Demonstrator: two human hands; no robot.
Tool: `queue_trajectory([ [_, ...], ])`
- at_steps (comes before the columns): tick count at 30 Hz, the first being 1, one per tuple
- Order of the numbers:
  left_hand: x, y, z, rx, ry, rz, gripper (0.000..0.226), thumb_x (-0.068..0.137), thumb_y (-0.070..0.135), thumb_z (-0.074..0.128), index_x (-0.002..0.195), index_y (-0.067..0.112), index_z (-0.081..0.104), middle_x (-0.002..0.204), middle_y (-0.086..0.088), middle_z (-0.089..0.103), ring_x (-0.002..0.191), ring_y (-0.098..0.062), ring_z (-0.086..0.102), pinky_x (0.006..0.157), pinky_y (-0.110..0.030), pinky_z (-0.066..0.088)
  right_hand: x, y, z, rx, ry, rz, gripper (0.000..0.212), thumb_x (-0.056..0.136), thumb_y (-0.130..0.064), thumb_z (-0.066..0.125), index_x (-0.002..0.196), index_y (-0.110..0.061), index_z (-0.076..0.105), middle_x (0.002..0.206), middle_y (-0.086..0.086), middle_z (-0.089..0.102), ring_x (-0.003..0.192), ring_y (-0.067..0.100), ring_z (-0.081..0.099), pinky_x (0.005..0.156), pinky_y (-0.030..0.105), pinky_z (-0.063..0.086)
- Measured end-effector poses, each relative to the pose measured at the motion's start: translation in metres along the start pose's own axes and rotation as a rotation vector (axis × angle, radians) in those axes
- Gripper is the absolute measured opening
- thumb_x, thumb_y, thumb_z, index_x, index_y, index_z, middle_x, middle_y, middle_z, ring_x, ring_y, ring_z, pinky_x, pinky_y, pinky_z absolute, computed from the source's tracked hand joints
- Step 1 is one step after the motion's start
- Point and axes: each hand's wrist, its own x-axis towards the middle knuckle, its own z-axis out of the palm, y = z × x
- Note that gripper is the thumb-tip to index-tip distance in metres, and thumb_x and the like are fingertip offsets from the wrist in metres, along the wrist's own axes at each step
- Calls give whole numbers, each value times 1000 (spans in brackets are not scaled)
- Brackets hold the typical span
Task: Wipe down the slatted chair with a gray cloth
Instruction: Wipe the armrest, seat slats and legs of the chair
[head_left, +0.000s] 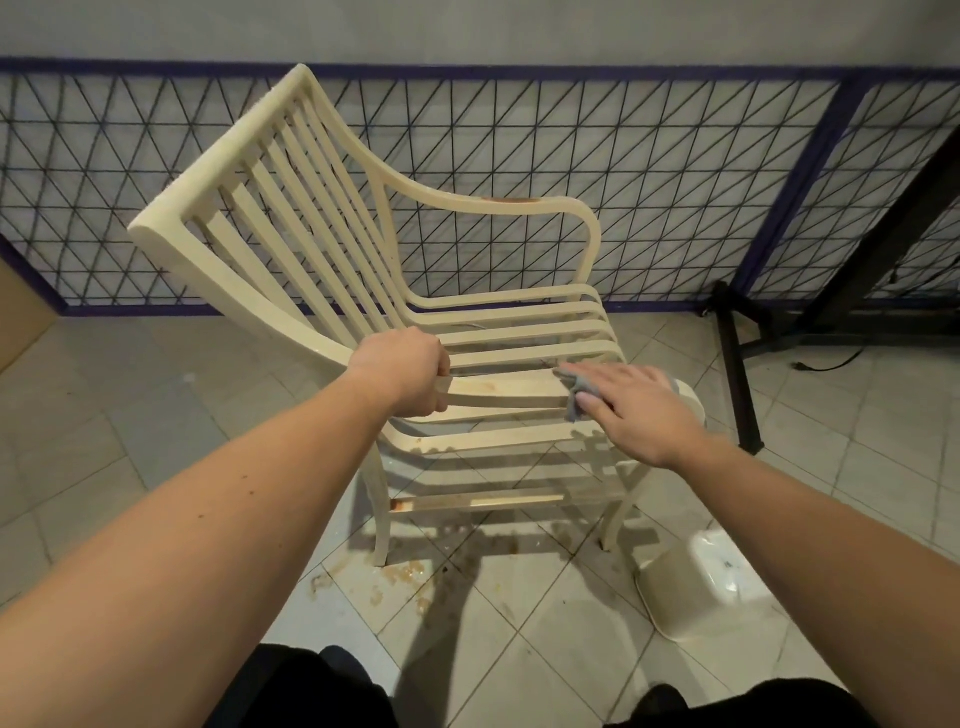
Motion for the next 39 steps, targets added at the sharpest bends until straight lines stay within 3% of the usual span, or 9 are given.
queue_trajectory([
  [3,-1,1,1,-1,14,-13,31,85,46,74,112,31,70,99,4,65,91,-22,61,81,-39,57,8,-32,13,-41,-28,23,52,103,-55,12,154,-47,13,159,-17,28,146,16,25,120,49,12],
  [7,-2,4,1,4,13,-35,29,86,45,74,111,31,70,98,4,64,92,-23,62,78,-36,55,11,-60,24,-31,8,-31,51,104,-50,15,155,-46,11,158,-14,30,145,17,25,121,47,10],
  [11,-3,8,1,44,20,-37,18,88,36,70,105,30,70,93,3,64,85,-24,61,70,-34,50,-1,-21,15,-93,56,34,49,104,-49,16,153,-44,18,147,-10,45,135,18,36,118,44,17],
  [17,-2,9,-1,72,-18,-38,12,86,36,70,97,30,68,92,4,63,86,-24,62,74,-37,55,-23,40,8,-37,49,193,50,105,-45,21,154,-40,19,154,-6,37,140,20,29,119,44,20],
  [21,-1,11,-1,118,-2,-23,10,87,35,67,92,27,63,87,4,59,83,-24,60,68,-35,52,-20,28,4,-18,33,262,48,105,-46,23,153,-37,23,155,-3,34,142,24,26,120,49,16],
  [27,2,22,-3,283,-51,-22,12,89,31,62,100,25,61,87,3,60,81,-23,61,83,-41,53,2,-37,15,-202,35,-21,53,106,-40,29,153,-47,6,156,-3,32,141,33,28,118,60,10],
  [30,7,33,-4,368,-87,-20,26,89,35,59,113,26,61,97,1,64,93,-24,62,96,-46,45,6,-22,12,-217,43,-34,49,106,-40,30,152,-46,14,150,-4,41,135,30,37,115,54,18],
  [34,20,66,-9,293,-65,43,55,89,60,55,136,31,52,121,-1,66,114,-27,59,100,-48,39,1,13,7,-164,49,-8,45,104,-44,36,148,-39,29,146,-4,47,129,25,40,111,48,23],
  [39,41,118,-9,95,-34,160,55,86,68,55,132,36,55,121,9,67,113,-21,60,93,-43,43,-9,47,12,75,182,16,41,99,-38,48,139,-39,43,137,-10,50,125,19,39,105,40,26],
])
